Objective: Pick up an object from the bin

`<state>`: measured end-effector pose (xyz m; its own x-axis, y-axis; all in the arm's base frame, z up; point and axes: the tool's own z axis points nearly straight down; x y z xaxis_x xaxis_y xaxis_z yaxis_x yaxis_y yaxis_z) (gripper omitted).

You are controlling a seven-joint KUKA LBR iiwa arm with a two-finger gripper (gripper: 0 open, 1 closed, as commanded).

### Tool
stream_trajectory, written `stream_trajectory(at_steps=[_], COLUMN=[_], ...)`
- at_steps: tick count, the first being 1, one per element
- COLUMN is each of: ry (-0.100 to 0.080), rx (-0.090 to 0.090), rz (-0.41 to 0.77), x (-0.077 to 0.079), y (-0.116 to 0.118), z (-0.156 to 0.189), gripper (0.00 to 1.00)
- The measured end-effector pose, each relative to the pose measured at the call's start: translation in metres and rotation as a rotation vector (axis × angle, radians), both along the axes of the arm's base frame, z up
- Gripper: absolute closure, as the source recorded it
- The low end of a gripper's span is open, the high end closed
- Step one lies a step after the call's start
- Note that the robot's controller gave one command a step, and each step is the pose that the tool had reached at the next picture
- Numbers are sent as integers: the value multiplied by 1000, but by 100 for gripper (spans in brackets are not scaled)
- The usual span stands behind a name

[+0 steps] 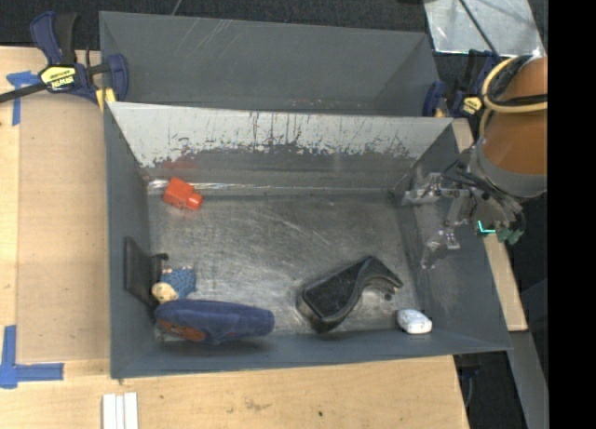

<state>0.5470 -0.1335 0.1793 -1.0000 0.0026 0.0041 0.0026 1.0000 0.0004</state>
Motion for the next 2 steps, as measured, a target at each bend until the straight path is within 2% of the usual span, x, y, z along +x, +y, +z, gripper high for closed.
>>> stream_trajectory(at_steps=[1, 2], ry=[1, -11], rx=[3, -1], rz=[165, 163], x=[-44, -40], y=[49, 47], z=[-75, -72], gripper=[0, 100])
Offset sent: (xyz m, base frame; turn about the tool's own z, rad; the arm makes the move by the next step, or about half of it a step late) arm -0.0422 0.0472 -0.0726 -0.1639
